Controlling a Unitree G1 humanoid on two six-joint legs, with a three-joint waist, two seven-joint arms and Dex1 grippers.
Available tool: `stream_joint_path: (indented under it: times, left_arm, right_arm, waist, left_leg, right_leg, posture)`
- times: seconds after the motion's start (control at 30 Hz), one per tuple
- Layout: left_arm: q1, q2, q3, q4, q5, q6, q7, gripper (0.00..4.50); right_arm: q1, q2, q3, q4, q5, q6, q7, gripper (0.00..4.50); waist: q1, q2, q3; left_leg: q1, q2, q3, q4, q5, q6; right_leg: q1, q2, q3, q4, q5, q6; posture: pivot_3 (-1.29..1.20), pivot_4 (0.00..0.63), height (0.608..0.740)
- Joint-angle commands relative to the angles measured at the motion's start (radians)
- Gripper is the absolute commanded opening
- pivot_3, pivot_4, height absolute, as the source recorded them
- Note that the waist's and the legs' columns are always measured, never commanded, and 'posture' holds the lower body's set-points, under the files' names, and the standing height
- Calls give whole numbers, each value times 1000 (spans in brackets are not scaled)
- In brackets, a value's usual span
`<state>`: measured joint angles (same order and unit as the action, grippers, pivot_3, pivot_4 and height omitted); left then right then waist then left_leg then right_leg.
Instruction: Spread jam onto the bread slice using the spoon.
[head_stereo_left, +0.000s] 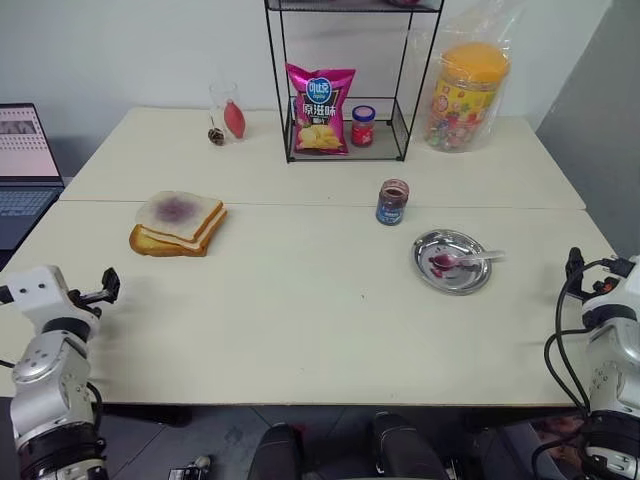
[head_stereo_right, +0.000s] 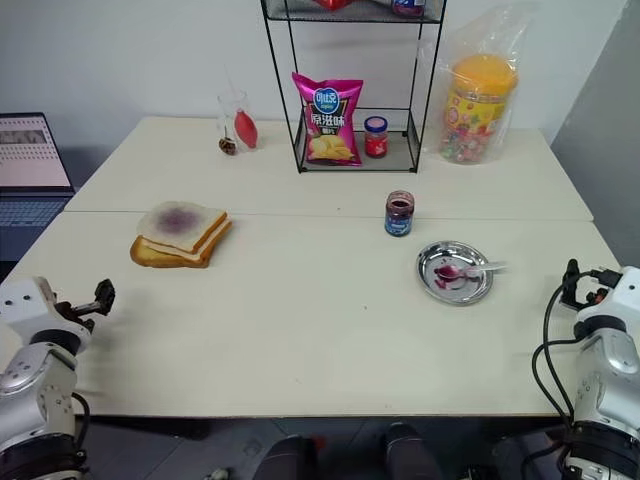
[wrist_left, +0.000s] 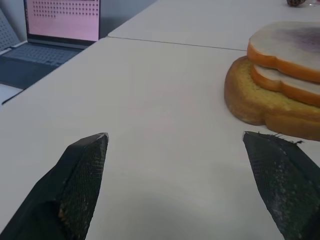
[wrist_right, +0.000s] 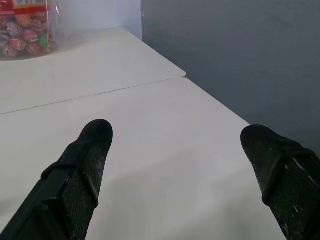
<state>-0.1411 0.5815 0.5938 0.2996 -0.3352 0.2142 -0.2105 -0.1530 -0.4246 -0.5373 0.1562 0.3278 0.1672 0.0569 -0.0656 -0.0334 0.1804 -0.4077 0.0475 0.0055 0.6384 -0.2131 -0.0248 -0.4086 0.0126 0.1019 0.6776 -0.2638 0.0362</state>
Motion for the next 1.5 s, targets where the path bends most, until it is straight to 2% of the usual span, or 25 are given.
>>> stream_joint_path:
  times: [0.03, 0.1, 0.17, 0.33, 0.5, 0.67, 0.8, 0.93, 1.33, 1.5]
  left_arm:
    - [-20, 20, 6, 20, 7, -12, 2, 4467]
    - [-23, 23, 5, 11, -1, -7, -7, 4467]
    - [-17, 33, -1, -22, -5, 25, -16, 4467]
    - [-90, 101, 27, -24, -145, 125, -191, 4467]
    - [-276, 164, -51, 119, -151, 224, -268, 4467]
    - [-511, 140, -122, 375, -86, 176, -255, 4467]
    - [-599, 128, -130, 515, -65, 132, -230, 4467]
    - [-670, 116, -161, 635, -39, 103, -254, 4467]
    - [-764, 102, -155, 757, -23, 42, -257, 4467]
    - [-784, 106, -167, 779, -10, 27, -271, 3562]
  right_arm:
    - [6, -7, -29, -32, -15, -30, -28, 4500]
    - [14, -5, -22, -67, -11, -8, -35, 4500]
    - [21, -33, 12, -113, 5, 20, 32, 4500]
    - [-40, -172, 138, -342, 239, 247, 367, 4500]
    - [-145, -241, 327, -462, 398, 464, 572, 4500]
    - [-264, -191, 538, -514, 479, 571, 734, 4500]
    - [-297, -155, 583, -476, 446, 566, 749, 4500]
    - [-354, -87, 609, -445, 434, 575, 734, 4500]
    - [-336, -78, 585, -458, 417, 586, 728, 4500]
    - [-342, -58, 561, -458, 425, 598, 696, 4500]
  waist:
    - [0, 0, 0]
    - [0, 0, 0]
    - [0, 0, 0]
    - [-9, 1, 1]
    - [-11, -3, -1]
    - [-6, -3, 0]
    - [5, -5, -1]
    - [8, -5, -1]
    - [18, -5, -1]
    - [18, -5, -1]
  left_leg:
    - [0, 0, 0, 0, 0, 0]
    - [0, 0, 0, -1, 0, 0]
    - [0, 0, 0, -1, 0, 0]
    - [0, 0, 1, -3, 0, 0]
    - [0, 1, -6, -3, 0, 0]
    - [-2, 0, -5, -4, 0, 0]
    - [-13, 0, -6, -4, 0, 0]
    - [-17, 0, -6, -4, 0, 0]
    - [-17, 0, -7, -3, 0, 0]
    - [-18, 0, -7, -2, 0, 0]
  right_leg:
    - [0, 0, 0, 0, 0, 0]
    - [0, 0, 0, -1, 0, 0]
    - [0, 0, 0, -1, 0, 0]
    - [-2, 0, 0, 1, 0, 0]
    - [-1, 3, -5, 1, -1, -2]
    - [-2, 1, -5, 0, 0, 4]
    - [-12, 1, -6, -1, 1, 5]
    - [-15, 1, -7, 1, 4, 1]
    - [-15, 1, -9, 2, 4, 2]
    - [-15, 1, -9, 2, 4, 1]
  posture:
    - [0, 150, 740]
    - [0, 150, 740]
    - [0, 150, 740]
    - [0, 150, 740]
    - [0, 150, 740]
    - [0, 150, 740]
    - [0, 150, 740]
    - [0, 150, 740]
    - [0, 150, 740]
    - [0, 150, 740]
